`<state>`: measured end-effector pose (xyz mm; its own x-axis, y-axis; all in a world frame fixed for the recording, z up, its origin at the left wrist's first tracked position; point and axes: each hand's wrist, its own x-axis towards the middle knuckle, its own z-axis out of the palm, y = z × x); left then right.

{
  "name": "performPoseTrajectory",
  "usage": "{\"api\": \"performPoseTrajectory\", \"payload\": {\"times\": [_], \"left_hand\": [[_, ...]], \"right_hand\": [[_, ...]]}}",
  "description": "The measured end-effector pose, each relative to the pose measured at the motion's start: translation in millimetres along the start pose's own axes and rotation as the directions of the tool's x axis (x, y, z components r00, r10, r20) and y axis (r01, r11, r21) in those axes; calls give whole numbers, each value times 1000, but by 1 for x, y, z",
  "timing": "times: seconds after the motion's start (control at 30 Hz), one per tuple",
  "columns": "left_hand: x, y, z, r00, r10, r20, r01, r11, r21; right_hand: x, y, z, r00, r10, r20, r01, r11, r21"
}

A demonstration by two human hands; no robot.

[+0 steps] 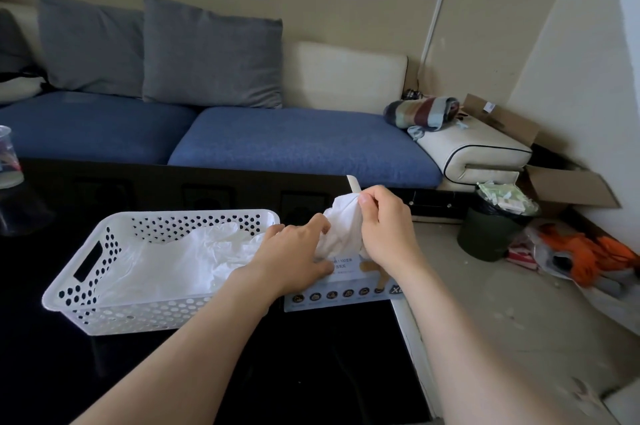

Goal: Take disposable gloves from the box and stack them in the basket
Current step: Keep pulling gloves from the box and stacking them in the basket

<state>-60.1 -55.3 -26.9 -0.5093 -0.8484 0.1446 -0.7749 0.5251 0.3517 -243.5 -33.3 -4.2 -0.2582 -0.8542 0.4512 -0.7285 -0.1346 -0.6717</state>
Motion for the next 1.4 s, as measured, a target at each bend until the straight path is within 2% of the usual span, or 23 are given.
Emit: {"api": "performPoseTrajectory", "payload": {"times": [0.13,0.4,0.47,0.53,0.6,0.73,0.83,0.93,1.0,1.1,1.2,1.27,1.3,1.33,1.4], "left_hand": [[-3,2,1,999,13,-30,-13,1000,2],[-3,3,2,999,38,35,-42,991,124],[-4,3,3,997,29,69,-40,986,160],[-5,4,4,994,24,107,-44,981,189],[-5,3,5,992,30,120,-54,977,204],[-3,2,3,997,49,58,-56,990,130],[-3,3,-4,1000,20,-10,-20,1000,-15],[-6,7,-16,988,-44,-149,10,975,-223],[-9,12,-26,974,-161,-159,65,873,-484],[-17,16,-45,961,-262,-93,87,600,-795],[-23,11,-56,932,-362,-24,102,326,-940],[-23,3,-62,900,-428,87,149,112,-983],[-25,-1,-64,891,-433,136,172,43,-984],[-26,-5,-67,891,-428,153,182,29,-983],[-27,-15,-66,895,-438,87,163,138,-977]], "right_hand": [[0,-4,2,994,33,-107,-28,999,41],[5,-3,5,971,121,-207,-97,988,122],[7,-11,1,936,205,-286,-133,959,251],[12,-20,-8,853,331,-403,-145,893,427],[15,-25,-16,796,420,-435,-140,828,543],[9,-32,-19,869,397,-297,-169,800,575],[6,-41,-20,900,402,-172,-219,755,618],[5,-48,-16,917,398,20,-320,705,633],[4,-50,-12,917,374,139,-370,665,649],[1,-57,-10,917,290,272,-398,687,608],[0,-63,-3,913,248,325,-399,719,570],[-1,-69,1,894,284,346,-439,704,558],[-2,-71,3,876,291,383,-469,695,545],[-4,-73,5,851,294,435,-505,683,528],[-6,-78,5,798,284,531,-568,648,508]]}}
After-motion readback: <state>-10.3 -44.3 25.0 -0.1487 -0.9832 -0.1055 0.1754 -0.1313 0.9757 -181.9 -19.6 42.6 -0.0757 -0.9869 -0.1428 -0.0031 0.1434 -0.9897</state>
